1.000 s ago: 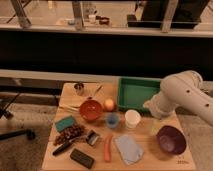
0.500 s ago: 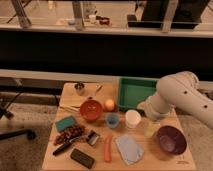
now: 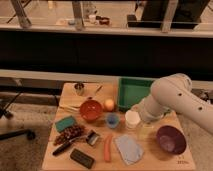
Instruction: Place sponge in tray
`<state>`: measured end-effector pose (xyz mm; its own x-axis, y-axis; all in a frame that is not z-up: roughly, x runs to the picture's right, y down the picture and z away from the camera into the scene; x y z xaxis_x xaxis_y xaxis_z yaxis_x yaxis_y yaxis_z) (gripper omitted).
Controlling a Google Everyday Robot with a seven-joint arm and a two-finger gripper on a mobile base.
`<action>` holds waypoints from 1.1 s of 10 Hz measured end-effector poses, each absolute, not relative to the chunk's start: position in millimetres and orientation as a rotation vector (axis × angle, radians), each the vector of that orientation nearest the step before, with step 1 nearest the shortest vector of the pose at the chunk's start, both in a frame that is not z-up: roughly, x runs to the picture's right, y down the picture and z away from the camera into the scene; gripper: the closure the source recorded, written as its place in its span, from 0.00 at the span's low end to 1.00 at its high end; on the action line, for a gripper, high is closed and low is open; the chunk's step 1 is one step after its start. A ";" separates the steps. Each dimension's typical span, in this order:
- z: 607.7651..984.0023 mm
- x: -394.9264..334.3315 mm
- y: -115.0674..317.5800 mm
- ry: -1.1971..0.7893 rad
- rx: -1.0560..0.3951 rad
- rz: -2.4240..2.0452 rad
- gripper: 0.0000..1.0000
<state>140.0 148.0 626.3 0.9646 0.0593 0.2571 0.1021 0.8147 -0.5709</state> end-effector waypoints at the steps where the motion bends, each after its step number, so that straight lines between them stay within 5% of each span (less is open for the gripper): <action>1: 626.6 132.0 150.9 -0.278 -0.624 -0.023 0.20; 11: 619.7 50.2 168.0 -0.329 -0.625 -0.028 0.20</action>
